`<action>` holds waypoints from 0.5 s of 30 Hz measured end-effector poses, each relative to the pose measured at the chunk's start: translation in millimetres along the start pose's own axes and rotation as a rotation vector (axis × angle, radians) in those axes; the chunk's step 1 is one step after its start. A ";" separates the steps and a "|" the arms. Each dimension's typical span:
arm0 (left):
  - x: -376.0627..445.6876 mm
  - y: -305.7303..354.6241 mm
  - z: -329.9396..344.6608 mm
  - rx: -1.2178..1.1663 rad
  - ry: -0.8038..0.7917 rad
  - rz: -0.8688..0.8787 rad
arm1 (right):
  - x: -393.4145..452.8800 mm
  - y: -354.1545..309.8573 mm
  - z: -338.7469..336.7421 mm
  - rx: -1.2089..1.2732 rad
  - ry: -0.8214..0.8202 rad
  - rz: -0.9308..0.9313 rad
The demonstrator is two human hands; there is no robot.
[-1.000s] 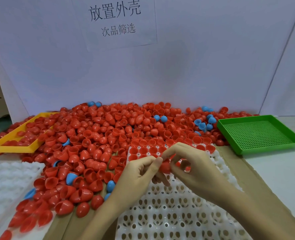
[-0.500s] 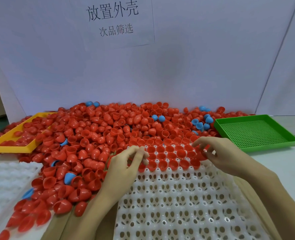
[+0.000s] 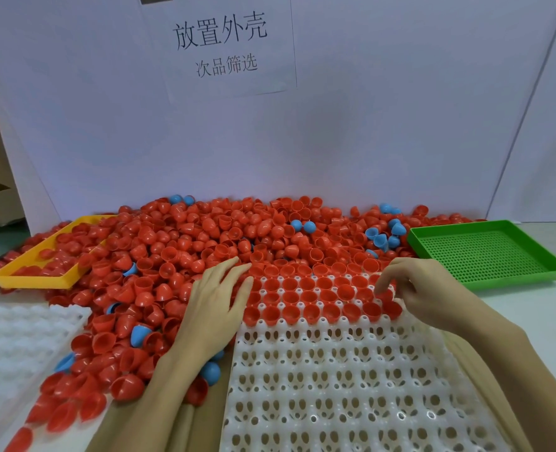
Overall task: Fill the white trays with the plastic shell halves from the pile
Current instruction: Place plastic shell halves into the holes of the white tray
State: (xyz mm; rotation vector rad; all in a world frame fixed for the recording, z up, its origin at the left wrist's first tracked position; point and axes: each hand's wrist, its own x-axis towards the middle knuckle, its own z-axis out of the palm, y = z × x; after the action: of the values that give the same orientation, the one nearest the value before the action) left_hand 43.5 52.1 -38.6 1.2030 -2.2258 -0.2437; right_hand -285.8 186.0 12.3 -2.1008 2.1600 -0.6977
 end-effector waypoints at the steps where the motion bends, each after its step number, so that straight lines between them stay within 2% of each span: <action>1: 1.8 -0.8 3.7 -0.005 -0.040 0.004 | 0.3 -0.7 0.9 0.007 0.014 -0.003; 4: 4.4 -4.3 14.9 0.018 -0.113 -0.051 | 0.8 -3.3 4.5 0.034 0.019 -0.024; 9: 11.5 -13.8 15.3 0.071 -0.140 -0.180 | 0.7 -8.4 9.8 0.065 -0.021 -0.048; 15: 21.2 -15.1 17.1 0.248 -0.167 -0.188 | 0.0 -12.1 9.6 0.111 0.002 -0.063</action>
State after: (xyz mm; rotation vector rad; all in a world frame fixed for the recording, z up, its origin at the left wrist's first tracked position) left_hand 35.5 24.3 -50.0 1.5799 -2.3386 -0.1485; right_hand -271.2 183.6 7.9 -2.1204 2.0137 -0.8058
